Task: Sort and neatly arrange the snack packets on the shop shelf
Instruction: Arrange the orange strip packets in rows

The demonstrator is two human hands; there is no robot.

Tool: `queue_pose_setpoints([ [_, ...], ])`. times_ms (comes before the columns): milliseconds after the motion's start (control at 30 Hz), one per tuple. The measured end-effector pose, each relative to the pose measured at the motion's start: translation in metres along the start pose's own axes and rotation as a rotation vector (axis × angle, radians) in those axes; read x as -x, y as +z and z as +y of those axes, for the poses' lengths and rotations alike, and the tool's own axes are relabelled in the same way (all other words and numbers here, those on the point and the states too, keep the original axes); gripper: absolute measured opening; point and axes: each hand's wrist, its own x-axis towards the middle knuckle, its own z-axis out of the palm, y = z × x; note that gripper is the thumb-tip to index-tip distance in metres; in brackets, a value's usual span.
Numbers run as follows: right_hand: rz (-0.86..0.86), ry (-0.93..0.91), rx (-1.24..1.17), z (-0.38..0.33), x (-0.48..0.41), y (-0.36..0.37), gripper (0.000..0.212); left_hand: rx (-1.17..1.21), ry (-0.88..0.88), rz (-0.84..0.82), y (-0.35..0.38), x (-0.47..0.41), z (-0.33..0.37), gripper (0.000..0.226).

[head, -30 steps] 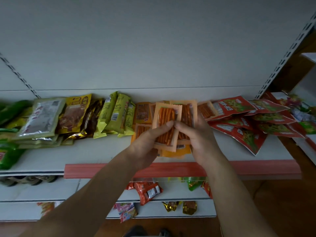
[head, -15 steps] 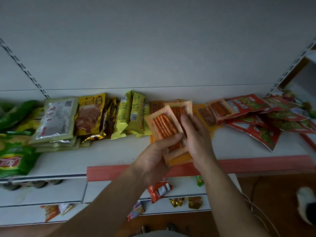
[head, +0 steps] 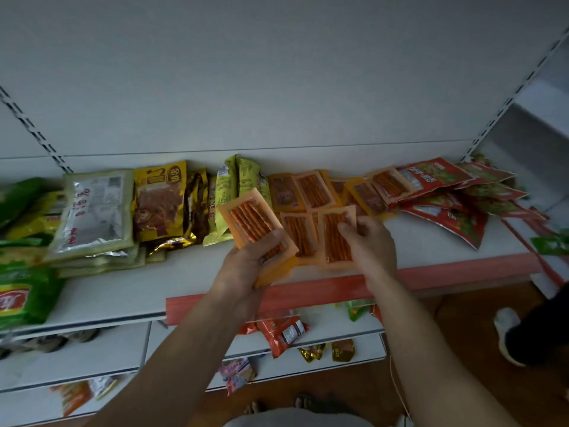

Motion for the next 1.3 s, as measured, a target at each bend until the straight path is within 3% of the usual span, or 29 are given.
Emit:
queue_pose_setpoints([
  [167,-0.025,-0.046,0.372,0.006,-0.017,0.019,0.023,-0.030,-0.004,-0.040,-0.005,0.004,0.000,0.033],
  [233,-0.015,-0.053,0.356,0.011,-0.019,0.021,0.027,-0.037,-0.021,-0.047,-0.007,0.005,0.000,0.030],
  [400,0.013,-0.055,0.344,0.014,-0.021,0.021,0.026,-0.053,-0.060,-0.038,-0.006,0.006,-0.001,0.050],
  [600,0.068,-0.061,0.289,0.014,-0.024,0.015,0.024,-0.031,-0.054,-0.070,0.003,0.003,0.001,0.044],
  [833,0.010,-0.120,0.333,0.010,-0.026,0.006,0.031,-0.083,0.005,-0.064,0.028,-0.011,-0.005,0.040],
  [933,0.007,-0.240,0.146,-0.009,-0.025,-0.005,0.035,-0.234,0.079,-0.061,0.042,-0.021,-0.006,0.034],
  [1033,-0.354,-0.217,-0.069,-0.034,-0.017,-0.007,0.044,-0.367,0.161,-0.056,0.057,-0.031,-0.003,0.025],
  [1100,-0.472,-0.149,-0.143,-0.039,-0.016,-0.006,0.043,-0.403,0.189,-0.069,0.061,-0.034,-0.002,0.027],
  [1233,-0.410,0.020,-0.353,-0.033,-0.026,-0.010,0.012,-0.254,0.033,-0.148,0.055,-0.035,-0.003,0.032],
  [1300,-0.355,0.091,-0.400,-0.027,-0.030,-0.010,0.007,-0.124,0.018,-0.098,0.050,-0.034,-0.004,0.033],
])
